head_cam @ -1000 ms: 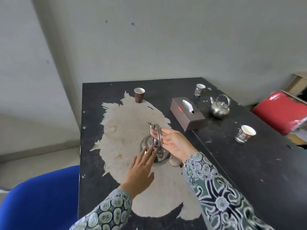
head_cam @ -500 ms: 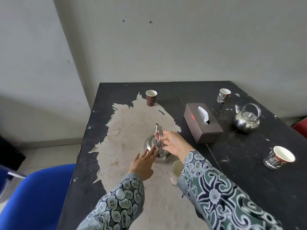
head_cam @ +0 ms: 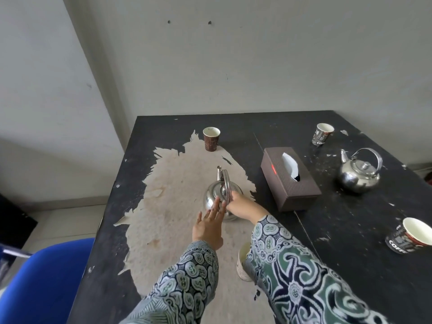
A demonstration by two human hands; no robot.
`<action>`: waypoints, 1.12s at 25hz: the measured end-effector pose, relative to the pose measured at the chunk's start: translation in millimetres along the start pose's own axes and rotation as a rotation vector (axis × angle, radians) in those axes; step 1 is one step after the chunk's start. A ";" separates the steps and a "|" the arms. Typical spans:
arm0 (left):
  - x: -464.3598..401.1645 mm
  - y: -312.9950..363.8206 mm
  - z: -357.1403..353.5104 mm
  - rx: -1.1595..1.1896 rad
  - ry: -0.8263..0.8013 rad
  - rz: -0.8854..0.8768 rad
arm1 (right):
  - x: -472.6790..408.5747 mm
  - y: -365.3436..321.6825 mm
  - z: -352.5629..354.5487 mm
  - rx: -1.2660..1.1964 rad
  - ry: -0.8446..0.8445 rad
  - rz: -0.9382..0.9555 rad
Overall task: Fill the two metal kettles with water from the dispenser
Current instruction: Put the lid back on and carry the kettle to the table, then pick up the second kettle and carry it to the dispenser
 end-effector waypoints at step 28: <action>75.7 66.7 125.6 0.155 0.035 -0.148 | 137.5 43.8 61.7 0.220 -0.027 0.049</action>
Point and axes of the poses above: each hand's wrist, its own x-axis away from the middle knuckle, its own z-axis out of the back of the hand, y = z × x, the point moved 8 cm from there along -x, towards the middle knuckle, and after that the axes turned 3 degrees about y, right-handed, at the moved point
